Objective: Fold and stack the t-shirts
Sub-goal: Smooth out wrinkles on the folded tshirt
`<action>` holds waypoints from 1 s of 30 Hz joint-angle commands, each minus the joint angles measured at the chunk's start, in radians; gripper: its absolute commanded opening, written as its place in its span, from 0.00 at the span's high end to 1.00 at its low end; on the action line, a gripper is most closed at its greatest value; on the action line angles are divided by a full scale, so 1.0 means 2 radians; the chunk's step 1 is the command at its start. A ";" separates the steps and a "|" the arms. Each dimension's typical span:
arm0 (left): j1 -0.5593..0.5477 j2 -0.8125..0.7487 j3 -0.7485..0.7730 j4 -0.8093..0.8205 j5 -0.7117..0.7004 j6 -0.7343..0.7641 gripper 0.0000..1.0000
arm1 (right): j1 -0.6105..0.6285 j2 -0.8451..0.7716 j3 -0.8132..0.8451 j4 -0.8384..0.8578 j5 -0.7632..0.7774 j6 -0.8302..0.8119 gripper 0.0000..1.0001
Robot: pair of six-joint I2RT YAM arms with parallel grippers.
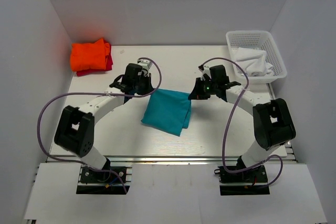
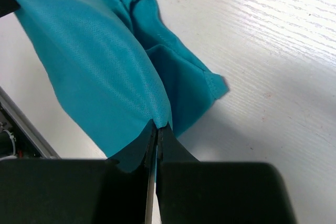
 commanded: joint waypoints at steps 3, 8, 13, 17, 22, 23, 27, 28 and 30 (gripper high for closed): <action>0.004 0.076 0.050 -0.024 -0.081 -0.011 1.00 | -0.002 0.053 0.038 0.005 0.017 0.013 1.00; 0.013 0.135 0.082 -0.016 -0.094 -0.011 1.00 | -0.013 0.095 0.047 0.013 0.070 0.040 1.00; 0.018 0.185 0.121 -0.030 -0.089 -0.011 1.00 | -0.020 0.141 0.081 0.011 0.067 0.038 0.95; 0.027 0.191 0.139 -0.034 -0.085 -0.011 0.90 | -0.017 0.150 0.095 0.018 0.031 0.017 0.72; 0.027 0.170 0.144 -0.057 -0.076 -0.011 0.17 | -0.017 0.111 0.101 0.017 0.024 0.012 0.35; 0.027 0.154 0.144 -0.057 -0.076 -0.011 0.14 | -0.017 0.104 0.100 0.018 0.025 0.010 0.10; 0.021 0.098 0.113 -0.070 -0.094 -0.011 0.00 | -0.017 0.048 0.073 0.032 0.030 0.016 0.10; 0.021 0.088 0.093 -0.070 -0.094 -0.011 0.00 | -0.016 0.040 0.064 0.041 0.028 0.020 0.10; 0.021 0.065 0.062 -0.054 -0.066 0.001 0.00 | -0.018 0.004 0.031 0.407 0.036 0.032 0.10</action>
